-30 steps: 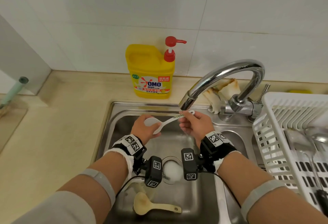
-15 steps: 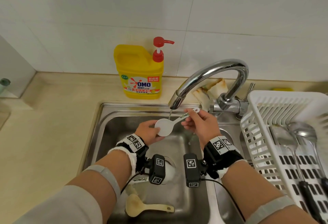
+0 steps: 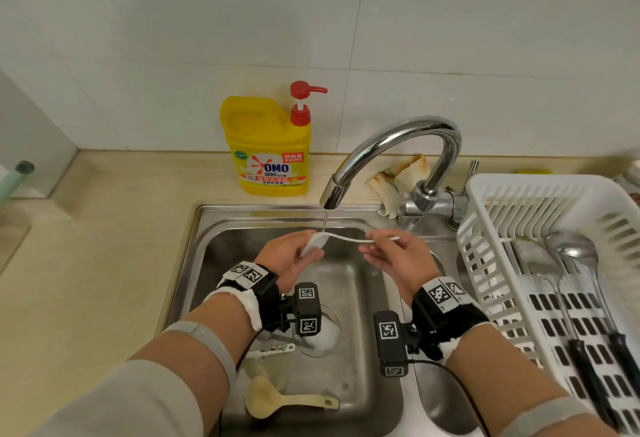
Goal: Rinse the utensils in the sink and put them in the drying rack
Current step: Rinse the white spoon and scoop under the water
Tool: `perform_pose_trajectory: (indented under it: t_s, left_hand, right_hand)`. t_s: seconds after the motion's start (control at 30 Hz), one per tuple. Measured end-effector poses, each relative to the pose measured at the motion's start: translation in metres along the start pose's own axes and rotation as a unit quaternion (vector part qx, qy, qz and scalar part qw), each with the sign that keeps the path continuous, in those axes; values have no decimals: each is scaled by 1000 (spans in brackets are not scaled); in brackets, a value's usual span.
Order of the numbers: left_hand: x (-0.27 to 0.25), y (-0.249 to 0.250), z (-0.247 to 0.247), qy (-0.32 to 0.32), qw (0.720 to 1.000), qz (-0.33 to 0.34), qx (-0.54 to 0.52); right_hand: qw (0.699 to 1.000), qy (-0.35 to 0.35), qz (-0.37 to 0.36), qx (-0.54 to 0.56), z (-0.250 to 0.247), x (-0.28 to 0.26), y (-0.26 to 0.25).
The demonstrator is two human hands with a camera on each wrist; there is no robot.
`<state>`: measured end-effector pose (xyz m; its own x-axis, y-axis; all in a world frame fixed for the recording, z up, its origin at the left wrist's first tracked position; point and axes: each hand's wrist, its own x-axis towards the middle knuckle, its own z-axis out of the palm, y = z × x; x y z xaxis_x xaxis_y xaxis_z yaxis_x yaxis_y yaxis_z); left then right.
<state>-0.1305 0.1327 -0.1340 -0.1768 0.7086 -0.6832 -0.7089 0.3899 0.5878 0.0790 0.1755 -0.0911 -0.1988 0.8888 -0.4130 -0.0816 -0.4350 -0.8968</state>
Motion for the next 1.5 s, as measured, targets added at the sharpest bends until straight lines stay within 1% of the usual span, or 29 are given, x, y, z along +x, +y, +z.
perform_pose_trajectory:
  t_s: [0.1,0.17,0.2,0.23,0.3,0.33,0.43,0.57,0.67,0.83,0.9,0.97,1.0,1.03,1.07,1.17,1.23,1.27,1.3,1.33,1.4,1.43,1.5]
  left_hand:
    - [-16,6,-3,16,1000,5,-13]
    - [-27,9,-5,6,1000,6,-8]
    - [-32,9,-5,-3,1000,6,-1]
    - [-38,10,-5,-10,1000,6,9]
    - [-52,10,-4,-21,1000,19,13]
    - [-58,9,-1,-30,999,27,13]
    - [-80,6,14,-75,995,62,33]
    - [-108,0,46,-132,981,125,75]
    - [-125,-1,78,-164,969,155,102]
    - [-150,-14,138,-208,946,184,168]
    - [-154,-26,160,-209,937,191,207]
    - [-149,-41,177,-186,929,195,253]
    - [-145,-49,183,-167,922,202,285]
    - [-140,-58,187,-144,910,213,326]
    - [-133,-67,189,-123,891,228,372]
    - [-113,-91,182,-79,814,259,515]
    - [-104,-103,176,-61,757,265,594]
    - [-100,-108,173,-50,734,262,625]
    - [-98,-113,170,-40,717,257,647]
    - [-98,-116,168,-29,706,253,660]
    - [-100,-121,165,-10,698,250,671]
    - [-101,-123,164,-4,698,250,671]
    - [-104,-126,162,4,710,247,660]
  right_hand:
    - [997,-5,4,-78,-7,-6,3]
    - [987,-17,7,-157,-14,-9,5]
    - [978,-30,3,-209,-17,-11,6]
    - [960,-46,-7,-276,-19,-13,5]
    - [906,-84,-33,-415,-21,-21,1]
    - [884,-97,-43,-456,-20,-27,-2]
    - [854,-120,-85,-500,-13,-48,-13]
    - [824,-70,-160,-539,-13,-70,-30]
    - [826,-36,-184,-532,-30,-83,-46]
    - [849,-26,-209,-485,-83,-107,-81]
    - [865,-9,-206,-457,-114,-110,-97]
    - [899,4,-173,-403,-152,-109,-112]
    - [912,9,-145,-382,-173,-107,-118]
    - [919,13,-116,-375,-193,-105,-122]
    - [918,20,-85,-386,-213,-102,-123]
    - [912,28,16,-410,-260,-83,-112]
    - [899,5,80,-430,-280,-69,-96]
    - [887,-11,104,-449,-286,-64,-88]
    - [879,-24,122,-461,-289,-59,-80]
    - [871,-37,140,-469,-290,-55,-73]
    - [862,-59,174,-472,-290,-45,-58]
    - [859,-66,188,-471,-288,-41,-52]
    - [852,-78,206,-475,-287,-35,-42]
